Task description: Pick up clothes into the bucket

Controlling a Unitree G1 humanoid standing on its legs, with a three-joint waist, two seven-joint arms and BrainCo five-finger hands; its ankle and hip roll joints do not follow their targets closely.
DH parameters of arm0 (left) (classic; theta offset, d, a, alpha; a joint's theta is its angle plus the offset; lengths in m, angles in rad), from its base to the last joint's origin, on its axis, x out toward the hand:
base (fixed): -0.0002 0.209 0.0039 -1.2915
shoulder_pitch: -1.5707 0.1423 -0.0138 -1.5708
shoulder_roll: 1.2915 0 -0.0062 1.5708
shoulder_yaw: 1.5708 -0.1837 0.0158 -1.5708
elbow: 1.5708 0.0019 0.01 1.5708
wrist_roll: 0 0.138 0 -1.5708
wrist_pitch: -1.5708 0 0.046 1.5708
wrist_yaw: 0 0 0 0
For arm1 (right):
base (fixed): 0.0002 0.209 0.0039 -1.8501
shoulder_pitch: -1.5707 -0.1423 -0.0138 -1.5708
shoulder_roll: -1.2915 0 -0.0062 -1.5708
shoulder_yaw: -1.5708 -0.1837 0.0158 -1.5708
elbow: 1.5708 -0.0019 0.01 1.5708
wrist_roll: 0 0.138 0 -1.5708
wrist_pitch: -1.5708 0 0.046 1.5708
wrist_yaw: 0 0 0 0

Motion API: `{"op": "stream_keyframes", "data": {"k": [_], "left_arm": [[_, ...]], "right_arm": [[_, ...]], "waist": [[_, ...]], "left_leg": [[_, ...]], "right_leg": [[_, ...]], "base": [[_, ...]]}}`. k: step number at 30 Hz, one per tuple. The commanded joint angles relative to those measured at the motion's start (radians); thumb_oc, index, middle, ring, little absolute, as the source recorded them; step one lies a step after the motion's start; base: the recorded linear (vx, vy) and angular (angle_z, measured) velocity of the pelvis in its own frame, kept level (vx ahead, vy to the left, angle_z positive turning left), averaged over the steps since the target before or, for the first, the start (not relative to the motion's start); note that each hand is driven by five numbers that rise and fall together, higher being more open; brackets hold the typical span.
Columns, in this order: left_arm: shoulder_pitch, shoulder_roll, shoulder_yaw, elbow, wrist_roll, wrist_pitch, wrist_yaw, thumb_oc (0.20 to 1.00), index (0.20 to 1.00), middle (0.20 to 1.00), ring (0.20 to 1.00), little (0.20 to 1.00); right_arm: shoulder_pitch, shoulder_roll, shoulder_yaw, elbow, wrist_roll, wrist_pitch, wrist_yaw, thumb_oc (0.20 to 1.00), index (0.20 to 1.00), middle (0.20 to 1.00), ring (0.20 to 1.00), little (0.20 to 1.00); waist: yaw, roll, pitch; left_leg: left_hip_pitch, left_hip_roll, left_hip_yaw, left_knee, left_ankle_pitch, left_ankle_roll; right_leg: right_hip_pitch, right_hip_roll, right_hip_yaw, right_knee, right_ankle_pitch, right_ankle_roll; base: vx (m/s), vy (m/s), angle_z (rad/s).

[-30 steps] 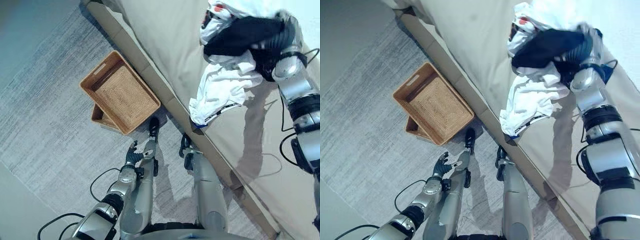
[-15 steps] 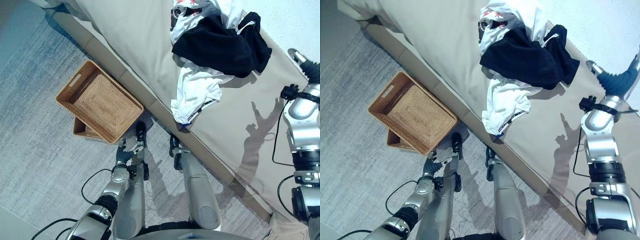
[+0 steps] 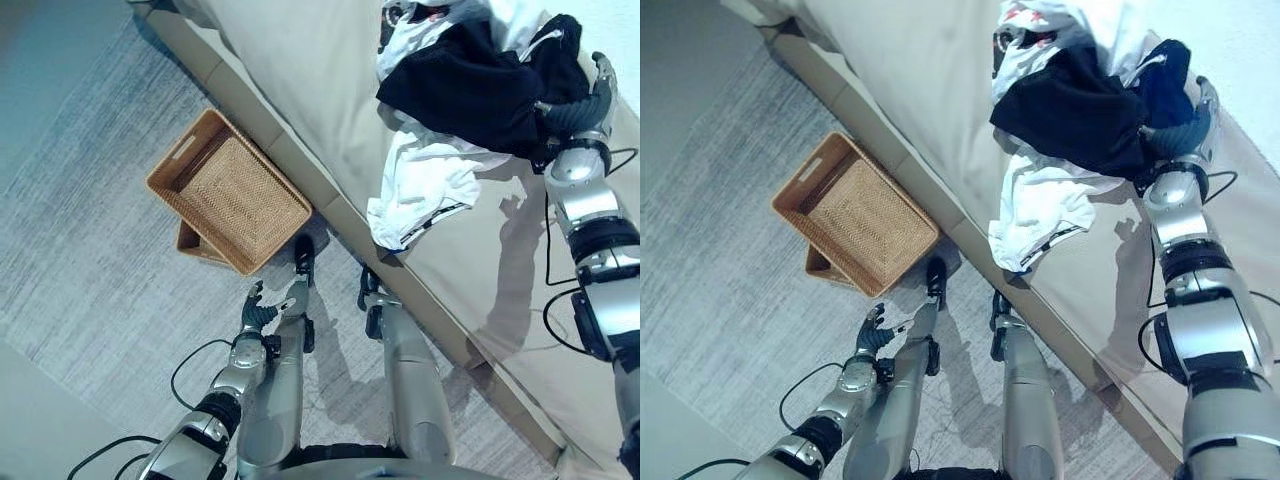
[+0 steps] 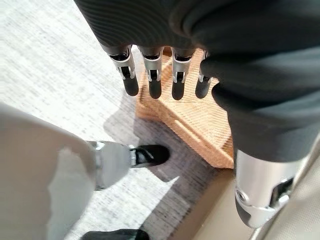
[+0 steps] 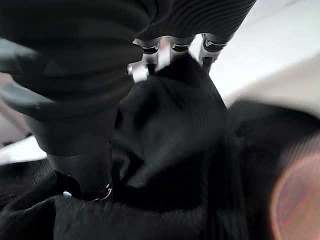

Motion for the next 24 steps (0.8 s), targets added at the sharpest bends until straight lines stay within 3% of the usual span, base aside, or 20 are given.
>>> {"op": "stream_keyframes", "data": {"k": [1,6,11,12,14,15,16,24], "left_arm": [[-0.009,-0.019,-0.020,0.005,0.004,-0.020,-0.008,1.000,1.000,1.000,1.000,1.000],[-0.024,-0.021,-0.030,0.019,-0.006,-0.019,-0.024,1.000,1.000,1.000,1.000,1.000],[-0.047,-0.010,-0.063,0.025,-0.018,-0.001,-0.070,1.000,1.000,1.000,1.000,1.000],[-0.048,-0.011,-0.063,0.025,-0.018,-0.001,-0.070,1.000,1.000,1.000,1.000,1.000],[-0.054,-0.014,-0.076,0.023,-0.022,0.003,-0.080,1.000,1.000,1.000,1.000,1.000],[-0.060,-0.016,-0.085,0.024,-0.026,0.007,-0.086,1.000,1.000,1.000,1.000,1.000],[-0.064,-0.016,-0.086,0.027,-0.031,0.007,-0.085,1.000,1.000,1.000,1.000,1.000],[-0.081,-0.027,-0.060,0.066,-0.037,0.013,-0.070,1.000,1.000,1.000,1.000,1.000]], "right_arm": [[-0.054,-0.067,0.038,0.009,0.049,-0.043,0.021,1.000,1.000,1.000,1.000,1.000],[-0.083,-0.035,0.043,0.105,0.212,-0.062,0.130,1.000,1.000,1.000,1.000,1.000],[-0.230,-0.057,0.177,0.378,0.074,0.061,0.261,1.000,1.000,1.000,1.000,1.000],[-0.231,-0.057,0.178,0.379,0.074,0.060,0.262,1.000,1.000,1.000,1.000,1.000],[-0.250,-0.062,0.200,0.417,0.028,0.077,0.280,0.595,0.595,0.595,0.595,0.595],[-0.262,-0.064,0.201,0.425,0.016,0.082,0.273,0.316,0.316,0.316,0.316,0.316],[-0.270,-0.060,0.203,0.414,0.018,0.078,0.267,0.200,0.200,0.200,0.200,0.200],[-0.285,-0.069,0.158,0.266,0.125,0.018,0.163,0.200,0.200,0.200,0.200,0.200]], "waist": [[-0.026,0.011,-0.007],[-0.009,0.025,-0.007],[0.010,0.030,-0.007],[0.010,0.031,-0.007],[0.014,0.034,-0.007],[0.015,0.034,-0.007],[0.014,0.032,-0.007],[-0.007,-0.002,-0.007]], "left_leg": [[0.040,-0.006,-0.048,0.061,-0.120,-0.029],[0.047,-0.006,-0.059,0.053,-0.120,-0.032],[0.039,-0.007,-0.070,0.059,-0.113,-0.033],[0.039,-0.007,-0.070,0.059,-0.113,-0.033],[0.041,-0.008,-0.075,0.059,-0.111,-0.033],[0.042,-0.010,-0.076,0.058,-0.110,-0.034],[0.043,-0.009,-0.076,0.057,-0.110,-0.033],[0.043,-0.007,-0.065,0.073,-0.117,-0.036]], "right_leg": [[0.047,-0.126,0.003,-0.250,0.230,0.112],[0.049,-0.129,-0.007,-0.244,0.222,0.113],[0.052,-0.129,-0.017,-0.248,0.228,0.109],[0.052,-0.129,-0.017,-0.248,0.228,0.109],[0.054,-0.131,-0.020,-0.247,0.230,0.109],[0.057,-0.131,-0.020,-0.249,0.230,0.109],[0.057,-0.131,-0.019,-0.250,0.230,0.109],[0.066,-0.121,-0.006,-0.267,0.239,0.109]], "base": [[0.01,-0.025,0.07],[0.02,-0.025,0.10],[0.00,-0.016,0.04],[0.01,-0.017,0.11],[0.00,0.002,0.09],[0.00,0.007,0.04],[0.00,0.000,0.00],[0.00,0.000,0.00]]}}
